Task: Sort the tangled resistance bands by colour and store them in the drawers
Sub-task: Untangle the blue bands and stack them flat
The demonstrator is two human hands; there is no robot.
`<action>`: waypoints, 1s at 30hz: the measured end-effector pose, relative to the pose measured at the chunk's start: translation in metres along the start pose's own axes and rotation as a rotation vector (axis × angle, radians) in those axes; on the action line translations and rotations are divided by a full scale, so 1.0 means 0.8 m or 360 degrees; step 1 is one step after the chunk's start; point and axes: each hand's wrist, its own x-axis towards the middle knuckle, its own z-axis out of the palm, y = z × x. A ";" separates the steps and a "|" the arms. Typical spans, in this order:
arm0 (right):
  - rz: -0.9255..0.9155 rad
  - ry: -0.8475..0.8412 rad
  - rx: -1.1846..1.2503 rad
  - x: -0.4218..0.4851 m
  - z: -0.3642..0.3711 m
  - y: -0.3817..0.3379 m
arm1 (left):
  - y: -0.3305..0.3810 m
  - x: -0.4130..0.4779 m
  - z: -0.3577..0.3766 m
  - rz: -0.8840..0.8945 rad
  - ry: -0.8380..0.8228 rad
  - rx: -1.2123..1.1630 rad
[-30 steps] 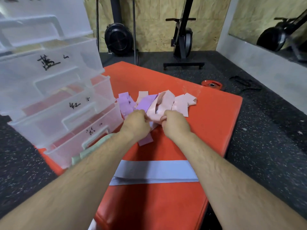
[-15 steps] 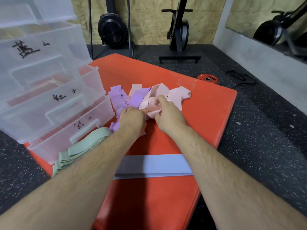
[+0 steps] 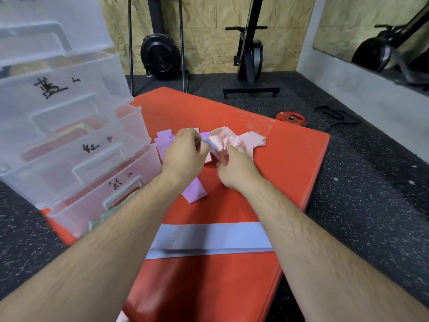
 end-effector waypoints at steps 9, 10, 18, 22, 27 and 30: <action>-0.0092 -0.0241 -0.0009 -0.016 -0.027 -0.002 | 0.022 0.004 -0.075 0.0038 0.0396 -0.0465; -0.0123 -0.0230 -0.0082 -0.020 -0.032 -0.002 | 0.026 0.003 -0.084 0.0040 0.0414 -0.0480; -0.0239 -0.0222 -0.0442 -0.057 -0.077 -0.042 | 0.028 -0.025 -0.126 0.0104 0.0253 -0.0364; -0.0417 0.0096 0.0165 -0.070 -0.078 -0.059 | 0.024 -0.034 -0.140 0.0160 0.0258 -0.0300; -0.0563 -0.0227 0.1138 -0.101 -0.083 -0.088 | 0.037 -0.041 -0.147 0.0162 0.0229 -0.0529; -0.0572 -0.0053 0.1005 -0.107 -0.073 -0.085 | 0.049 -0.048 -0.149 0.0121 0.0180 -0.0663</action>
